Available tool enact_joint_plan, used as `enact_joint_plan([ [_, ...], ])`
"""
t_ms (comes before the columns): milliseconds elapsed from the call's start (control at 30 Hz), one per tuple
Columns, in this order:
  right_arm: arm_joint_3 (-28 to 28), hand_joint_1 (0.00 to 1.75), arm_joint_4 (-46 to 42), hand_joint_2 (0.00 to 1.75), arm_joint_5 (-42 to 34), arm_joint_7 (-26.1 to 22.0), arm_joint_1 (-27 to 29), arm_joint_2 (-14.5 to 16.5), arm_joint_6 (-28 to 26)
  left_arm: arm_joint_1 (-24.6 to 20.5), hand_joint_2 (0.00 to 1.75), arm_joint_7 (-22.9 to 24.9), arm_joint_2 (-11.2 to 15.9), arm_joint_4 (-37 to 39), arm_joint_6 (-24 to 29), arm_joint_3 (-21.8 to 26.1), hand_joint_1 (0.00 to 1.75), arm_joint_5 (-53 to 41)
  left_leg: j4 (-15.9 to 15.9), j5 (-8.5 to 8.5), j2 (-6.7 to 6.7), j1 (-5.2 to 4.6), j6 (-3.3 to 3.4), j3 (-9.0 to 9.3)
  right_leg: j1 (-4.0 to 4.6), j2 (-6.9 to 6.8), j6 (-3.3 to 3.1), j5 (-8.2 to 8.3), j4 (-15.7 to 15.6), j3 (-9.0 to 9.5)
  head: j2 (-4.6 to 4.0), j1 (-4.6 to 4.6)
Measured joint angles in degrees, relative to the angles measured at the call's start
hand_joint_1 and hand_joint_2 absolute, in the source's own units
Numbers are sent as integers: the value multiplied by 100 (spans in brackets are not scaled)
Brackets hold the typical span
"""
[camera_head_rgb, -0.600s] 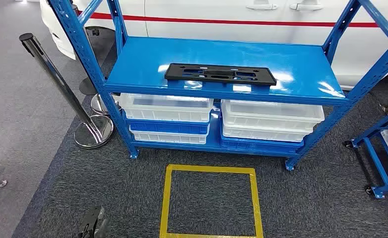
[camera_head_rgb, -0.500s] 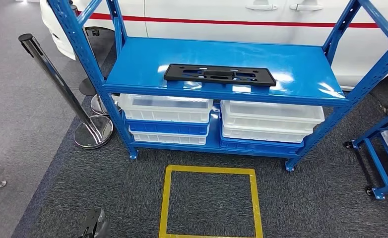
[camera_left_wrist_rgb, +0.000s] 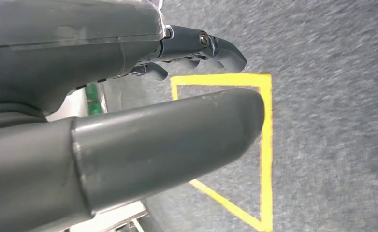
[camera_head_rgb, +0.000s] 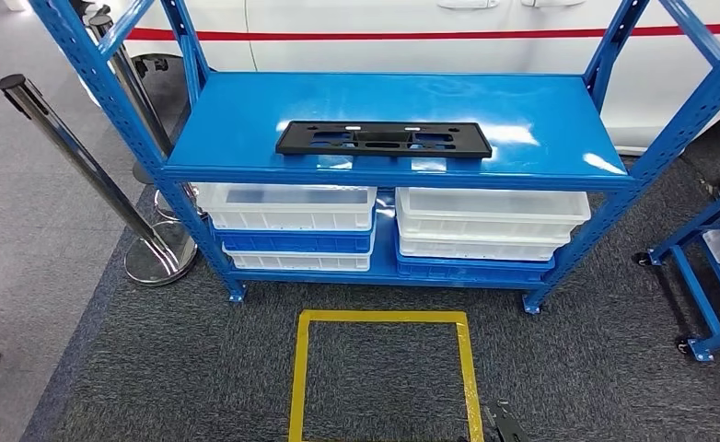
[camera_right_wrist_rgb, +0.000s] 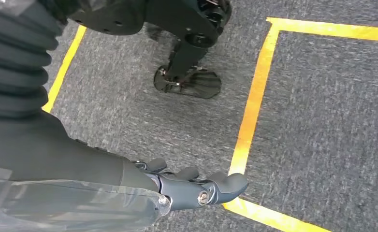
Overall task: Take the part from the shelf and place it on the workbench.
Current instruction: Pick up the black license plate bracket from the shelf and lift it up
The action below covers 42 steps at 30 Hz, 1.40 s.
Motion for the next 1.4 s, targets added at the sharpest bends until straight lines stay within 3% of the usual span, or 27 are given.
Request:
enact_joint_plan([
  [67, 1, 0, 144, 0, 0, 4, 187, 1, 1, -216, 0, -11, 4, -122, 0, 0, 0, 0, -685, 395, 0, -22, 40, 207, 12, -38, 42, -17, 1, 16, 0, 1],
  [100, 1, 0, 272, 0, 0, 7, 318, 1, 2, -365, 0, -16, 4, -243, 0, 0, 0, 0, -863, 469, -3, -38, 66, 259, 19, -58, 74, -16, -4, 14, 0, 2],
  [233, 2, 0, 971, 0, 0, 17, 938, 7, 2, -1011, 0, -27, -2, -944, -3, 0, 0, 1, -984, 540, -37, -53, 206, 236, 12, -99, 206, -27, 11, 23, 0, 3],
  [300, 4, 0, 1362, 0, 0, 24, 1267, 8, 4, -1334, 0, -32, -6, -1343, -2, 1, 0, 1, -1033, 589, -56, -37, 277, 241, 10, -109, 232, -306, 416, -153, 0, 4],
  [367, 6, 0, 1710, 0, 0, 31, 1532, 5, 5, -1585, 0, -34, -6, -1680, -2, 2, 0, 1, -1026, 602, -70, -63, 305, 217, 17, -111, 239, -689, 1134, -497, 0, 4],
  [400, 7, 0, 1846, 0, 0, 33, 1625, 2, 5, -1667, 0, -34, -5, -1801, -1, 2, 0, 1, -1022, 604, -76, -79, 310, 207, 20, -112, 238, -780, 1403, -623, 0, 3],
  [433, 7, 0, 1938, 0, 0, 37, 1688, -3, 4, -1719, 0, -34, -5, -1885, 0, 2, 0, 1, -1019, 605, -82, -93, 314, 205, 23, -113, 231, -761, 1488, -658, 0, 3],
  [467, 7, 0, 1986, 0, 1, 38, 1712, -8, 4, -1734, 0, -34, -4, -1930, 1, 2, 0, 1, -1017, 603, -86, -104, 313, 208, 33, -114, 212, -636, 1346, -580, 0, 3],
  [533, 7, 0, 1937, 0, 2, 36, 1632, -15, 3, -1648, 0, -30, -11, -1901, 2, 2, 0, 1, -1016, 592, -77, -113, 304, 230, 75, -117, 133, -271, 582, -182, 0, 3],
  [600, 7, 0, 1727, 0, 2, 27, 1393, -19, 3, -1425, 0, -21, -27, -1717, 1, 2, 0, 1, -1015, 567, -27, -125, 274, 240, 124, -136, 55, -75, -10, 126, 0, 2],
  [667, 8, 0, 1421, 0, 2, 16, 1086, -18, 5, -1135, 0, -13, -37, -1418, 0, 2, 0, 1, -1023, 550, 37, -131, 234, 245, 149, -128, 21, -53, -121, 175, 0, 2],
  [733, 9, 0, 1057, 0, 2, 8, 767, -2, 6, -813, 0, -7, -38, -1084, -1, 1, 0, 1, -995, 504, 68, -140, 186, 272, 113, -65, -10, -27, -178, 198, 0, 1],
  [800, 9, 0, 663, 0, 2, 2, 441, 12, 4, -493, 0, -4, -37, -718, -1, -1, 0, 1, -644, 258, 58, -128, 128, 146, 59, 8, -39, 3, -242, 231, 0, -6],
  [867, 8, 0, 302, 0, 2, 1, 169, 12, 2, -230, 0, -3, -26, -344, -1, -1, 0, 1, 109, -128, 42, -76, 67, -218, 47, 98, -48, 8, -247, 225, 0, -10],
  [900, 7, 0, 164, 0, 2, 1, 72, 10, 1, -125, 0, -1, -16, -195, 0, 0, 0, 1, 440, -244, 42, -51, 38, -391, 43, 154, -47, 8, -240, 217, 0, -9],
  [933, 5, 0, 63, 0, 2, 0, 9, 9, 1, -43, 0, 1, -9, -88, 0, 0, 0, 1, 610, -253, 42, -28, 13, -491, 36, 212, -44, 7, -233, 214, 0, -9],
  [967, 5, 0, 11, 0, 1, 0, -15, 8, 1, -2, 0, 1, -1, -30, 0, 0, 0, 1, 547, -136, 36, -7, -11, -483, 24, 270, -35, 2, -223, 214, 0, -10],
  [1000, 4, 0, -3, 0, 1, 0, 3, 8, 1, -12, 0, -2, 4, -9, 1, 0, 0, 1, 247, 80, 8, 15, -32, -359, 6, 319, -16, -6, -209, 217, 0, -10],
  [1067, 4, 0, 80, 0, 0, 5, 137, 9, 1, -162, 0, -11, 8, -73, 1, 0, 0, 1, -554, 481, -186, 45, -59, 5, -19, 390, 47, -35, -173, 203, 0, -11],
  [1133, 5, 0, 304, 0, 0, 14, 369, 11, 2, -414, 0, -19, 1, -279, 0, 0, 0, 1, -939, 603, -315, 36, -22, 194, -20, 441, 129, -46, -158, 171, 0, -9],
  [1200, 7, 0, 638, 0, 0, 23, 683, 14, 3, -725, 0, -28, -7, -604, 0, 0, 0, 1, -966, 609, -239, 14, 67, 201, -27, 502, 206, -27, -174, 159, 0, -3],
  [1233, 7, 0, 826, 0, 0, 25, 849, 16, 3, -888, 0, -31, -9, -794, 0, 0, 0, 1, -986, 625, -195, 15, 111, 202, -34, 462, 228, -36, -153, 155, 0, -3],
  [1300, 8, 0, 1236, 0, 0, 32, 1179, 16, 4, -1230, 0, -36, -15, -1203, 1, 1, 0, 1, -1024, 655, -114, 21, 206, 197, -23, 204, 247, -227, 147, 23, 0, 0],
  [1367, 10, 0, 1622, 0, 0, 40, 1448, 15, 5, -1507, 0, -40, -14, -1580, 1, 3, 0, 1, -1023, 655, -47, -12, 260, 171, 0, -55, 247, -604, 856, -323, 0, 1],
  [1400, 10, 0, 1780, 0, 0, 42, 1556, 13, 5, -1611, 0, -42, -13, -1730, 1, 4, 0, 1, -1018, 651, -4, -33, 270, 158, 6, -94, 247, -748, 1217, -504, 0, -1],
])
